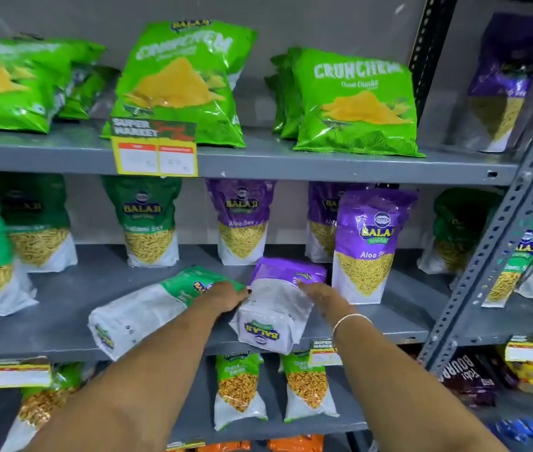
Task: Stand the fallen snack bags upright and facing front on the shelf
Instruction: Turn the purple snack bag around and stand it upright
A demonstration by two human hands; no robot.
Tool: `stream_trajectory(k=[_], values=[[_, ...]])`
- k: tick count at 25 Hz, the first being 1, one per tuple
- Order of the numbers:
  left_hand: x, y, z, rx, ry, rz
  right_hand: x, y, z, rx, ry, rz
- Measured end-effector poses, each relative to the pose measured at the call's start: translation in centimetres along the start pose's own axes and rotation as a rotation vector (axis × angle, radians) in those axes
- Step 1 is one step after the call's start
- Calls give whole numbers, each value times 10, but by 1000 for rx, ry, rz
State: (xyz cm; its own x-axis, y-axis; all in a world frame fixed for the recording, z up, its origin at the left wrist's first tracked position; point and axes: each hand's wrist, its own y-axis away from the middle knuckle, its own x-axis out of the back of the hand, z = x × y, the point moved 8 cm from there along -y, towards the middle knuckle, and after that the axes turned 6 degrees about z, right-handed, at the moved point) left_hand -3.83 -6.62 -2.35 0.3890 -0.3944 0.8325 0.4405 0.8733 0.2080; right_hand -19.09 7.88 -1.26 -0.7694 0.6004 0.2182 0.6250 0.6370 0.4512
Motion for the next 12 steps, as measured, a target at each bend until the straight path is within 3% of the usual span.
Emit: stream_trajectory(k=[1,3,6,9,12], values=[[-15,-5,-2,70,89,-98,-4,-5,1,11,-129,-57],[-35,-9,-6,192,379,-234,-14,-11,10,-28,-145,-168],[-51,-10,-2,269,677,-376,-18,-58,36,-104,-129,-162],[-53,-9,0,257,758,-453,-20,-98,51,-134,-130,-197],[-55,-12,-4,254,729,-494,-21,-52,37,-206,-103,-226]])
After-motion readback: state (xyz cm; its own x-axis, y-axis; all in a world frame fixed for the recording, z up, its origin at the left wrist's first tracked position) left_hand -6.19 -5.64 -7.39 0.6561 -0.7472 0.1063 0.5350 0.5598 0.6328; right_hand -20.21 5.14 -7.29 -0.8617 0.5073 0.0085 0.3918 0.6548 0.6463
